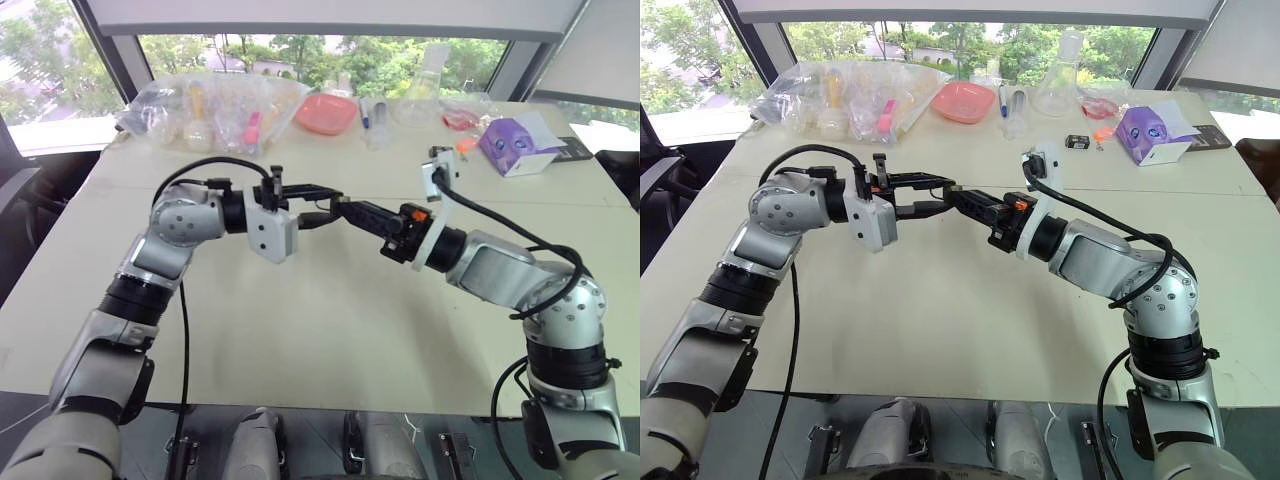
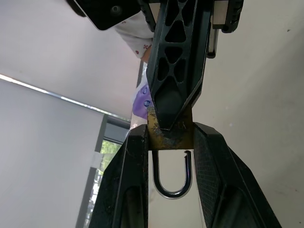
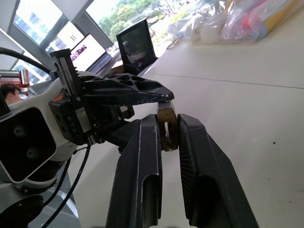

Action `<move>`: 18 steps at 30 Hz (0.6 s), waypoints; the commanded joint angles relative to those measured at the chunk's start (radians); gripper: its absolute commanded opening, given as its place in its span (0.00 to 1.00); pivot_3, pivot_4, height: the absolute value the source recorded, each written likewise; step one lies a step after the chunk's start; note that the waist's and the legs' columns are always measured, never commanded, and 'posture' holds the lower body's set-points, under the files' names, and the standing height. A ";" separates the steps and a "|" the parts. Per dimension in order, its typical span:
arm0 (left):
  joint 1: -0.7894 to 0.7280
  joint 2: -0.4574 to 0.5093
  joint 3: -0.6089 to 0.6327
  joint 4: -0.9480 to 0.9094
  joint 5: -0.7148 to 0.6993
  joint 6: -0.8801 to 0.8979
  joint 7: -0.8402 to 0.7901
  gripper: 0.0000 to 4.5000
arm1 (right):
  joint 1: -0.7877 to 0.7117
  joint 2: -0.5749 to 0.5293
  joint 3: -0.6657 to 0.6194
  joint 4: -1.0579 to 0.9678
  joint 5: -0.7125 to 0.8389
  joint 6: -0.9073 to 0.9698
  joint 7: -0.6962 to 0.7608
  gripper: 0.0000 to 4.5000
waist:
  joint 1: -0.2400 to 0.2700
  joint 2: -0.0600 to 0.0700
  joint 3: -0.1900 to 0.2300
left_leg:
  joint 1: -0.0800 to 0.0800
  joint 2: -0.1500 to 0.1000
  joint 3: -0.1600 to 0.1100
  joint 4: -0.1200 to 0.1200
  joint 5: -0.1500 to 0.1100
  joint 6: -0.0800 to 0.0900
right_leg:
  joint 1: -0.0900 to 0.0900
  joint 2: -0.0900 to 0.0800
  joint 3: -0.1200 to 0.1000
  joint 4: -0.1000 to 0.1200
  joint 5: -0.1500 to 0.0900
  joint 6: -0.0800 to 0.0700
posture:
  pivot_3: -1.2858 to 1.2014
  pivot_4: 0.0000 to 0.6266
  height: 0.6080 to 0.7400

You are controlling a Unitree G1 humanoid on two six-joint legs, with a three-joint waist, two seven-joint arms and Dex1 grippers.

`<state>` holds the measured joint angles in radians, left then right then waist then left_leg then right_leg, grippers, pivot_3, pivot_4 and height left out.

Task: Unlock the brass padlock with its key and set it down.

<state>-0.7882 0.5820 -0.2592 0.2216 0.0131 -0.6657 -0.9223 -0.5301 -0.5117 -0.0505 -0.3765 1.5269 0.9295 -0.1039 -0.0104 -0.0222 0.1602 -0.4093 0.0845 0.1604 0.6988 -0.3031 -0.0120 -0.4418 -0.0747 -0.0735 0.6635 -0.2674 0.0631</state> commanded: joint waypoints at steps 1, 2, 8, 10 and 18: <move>-0.011 -0.002 0.018 -0.048 -0.031 -0.006 -0.003 0.16 | -0.017 0.005 -0.008 -0.002 0.009 0.004 -0.008 0.02 | 0.000 0.000 0.000 | 0.000 0.000 0.000 0.000 0.000 0.000 | 0.000 0.000 0.000 0.000 0.000 0.000 | 0.52 0.24 1.00; -0.011 -0.001 0.018 -0.048 -0.036 -0.002 -0.008 0.16 | -0.018 0.006 -0.007 -0.002 0.008 0.005 -0.009 0.02 | 0.000 0.000 0.000 | 0.000 0.000 0.000 0.000 0.000 0.000 | 0.000 0.000 0.000 0.000 0.000 0.000 | 0.52 0.24 1.00; -0.018 -0.007 0.030 -0.053 -0.045 0.010 -0.006 0.82 | -0.029 0.016 -0.001 0.007 -0.011 0.009 -0.006 0.00 | 0.000 0.000 0.000 | 0.000 0.000 0.000 0.000 0.000 0.000 | 0.000 0.000 0.000 0.000 0.000 0.000 | 0.52 0.24 1.00; -0.021 -0.010 0.043 -0.052 -0.033 0.043 0.015 0.98 | -0.034 0.021 -0.001 0.011 -0.025 0.011 -0.001 0.00 | 0.000 0.000 0.000 | 0.000 0.000 0.000 0.000 0.000 0.000 | 0.000 0.000 0.000 0.000 0.000 0.000 | 0.52 0.24 1.00; 0.020 0.050 0.179 -0.240 -0.484 0.920 -0.014 0.98 | -0.045 0.011 -0.028 0.029 -0.104 0.006 0.046 0.00 | -0.004 0.000 0.000 | 0.000 0.000 -0.003 0.000 0.000 0.000 | 0.000 0.000 0.001 0.001 0.000 0.000 | 0.52 0.24 1.00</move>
<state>-0.7762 0.6185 -0.1245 0.0517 -0.3488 0.0615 -0.9351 -0.5566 -0.4924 -0.0483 -0.3311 1.4270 0.9453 -0.0843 -0.0147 -0.0222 0.1602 -0.4092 0.0850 0.1574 0.6987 -0.3029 -0.0123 -0.4421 -0.0746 -0.0729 0.6640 -0.2674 0.0632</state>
